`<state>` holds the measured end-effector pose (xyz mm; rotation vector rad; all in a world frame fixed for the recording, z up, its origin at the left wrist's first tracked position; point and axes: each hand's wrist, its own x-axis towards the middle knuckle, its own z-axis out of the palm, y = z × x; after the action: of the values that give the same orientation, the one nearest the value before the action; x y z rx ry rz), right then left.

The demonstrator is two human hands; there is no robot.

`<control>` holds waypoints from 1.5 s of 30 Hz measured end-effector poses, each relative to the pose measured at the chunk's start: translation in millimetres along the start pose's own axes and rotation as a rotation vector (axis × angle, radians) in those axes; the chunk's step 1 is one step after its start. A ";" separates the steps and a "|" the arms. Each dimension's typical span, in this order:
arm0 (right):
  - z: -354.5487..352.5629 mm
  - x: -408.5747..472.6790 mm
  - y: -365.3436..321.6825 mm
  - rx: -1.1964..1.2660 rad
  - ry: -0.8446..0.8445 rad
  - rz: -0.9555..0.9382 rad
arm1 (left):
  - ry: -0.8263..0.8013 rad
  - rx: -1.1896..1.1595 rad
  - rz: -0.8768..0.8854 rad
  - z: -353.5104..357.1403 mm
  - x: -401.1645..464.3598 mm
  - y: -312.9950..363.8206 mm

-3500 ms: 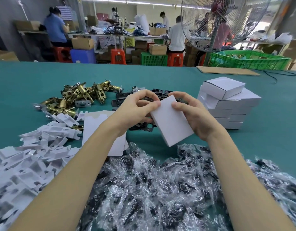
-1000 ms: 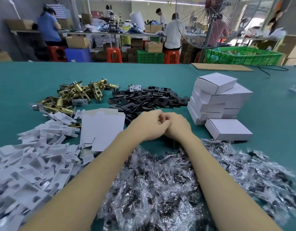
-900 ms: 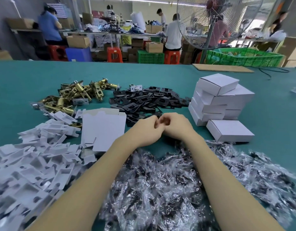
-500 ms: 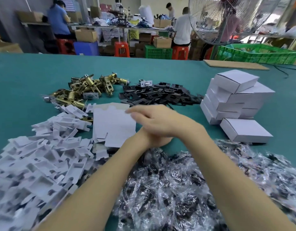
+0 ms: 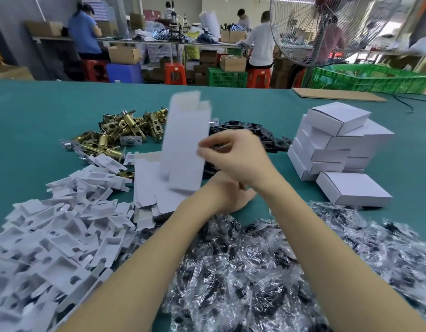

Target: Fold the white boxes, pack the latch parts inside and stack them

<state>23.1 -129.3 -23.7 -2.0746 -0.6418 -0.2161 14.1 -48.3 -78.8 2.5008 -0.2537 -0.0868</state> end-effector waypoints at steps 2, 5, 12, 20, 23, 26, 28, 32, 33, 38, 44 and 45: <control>-16.4 3.6 6.6 0.163 0.201 0.026 | 0.019 -0.025 -0.009 -1.9 0.5 -1.6; -44.0 5.8 19.5 0.315 0.318 0.147 | 0.006 -0.057 -0.010 -5.9 0.3 -3.1; -78.9 3.5 39.8 -0.006 0.197 0.384 | 0.308 -0.159 -0.095 -24.9 3.7 -4.8; -72.4 -3.9 27.9 0.045 -0.324 0.285 | 0.412 -0.293 0.039 -37.2 1.0 -3.8; -77.7 -0.8 21.3 0.189 -0.194 0.302 | 0.423 -0.219 0.057 -36.5 0.6 -8.7; -88.4 2.4 16.4 0.358 0.008 0.270 | 0.369 -0.096 0.065 -34.5 0.9 -14.0; -90.5 1.0 16.3 0.302 0.034 0.211 | 0.358 -0.063 0.077 -33.5 -0.1 -13.0; -90.7 -3.0 12.4 0.236 0.034 0.190 | 0.435 -0.053 0.121 -32.3 -1.8 -2.7; -91.6 -3.1 10.6 0.215 0.040 0.187 | 0.459 -0.051 0.136 -32.1 -2.5 -1.6; -89.8 -2.4 8.6 0.055 0.141 0.135 | 0.495 -0.092 0.202 -34.2 -5.7 -3.3; -91.6 0.7 15.1 -0.294 0.291 0.045 | 0.563 -0.087 0.271 -39.1 -6.0 0.9; -90.4 1.3 15.8 -0.311 0.316 0.048 | 0.567 -0.112 0.271 -40.0 -5.9 1.7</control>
<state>40.8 -210.3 15.8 -2.2809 -0.3820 -0.6365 12.9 -25.4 -45.5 2.2448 -0.3317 0.6864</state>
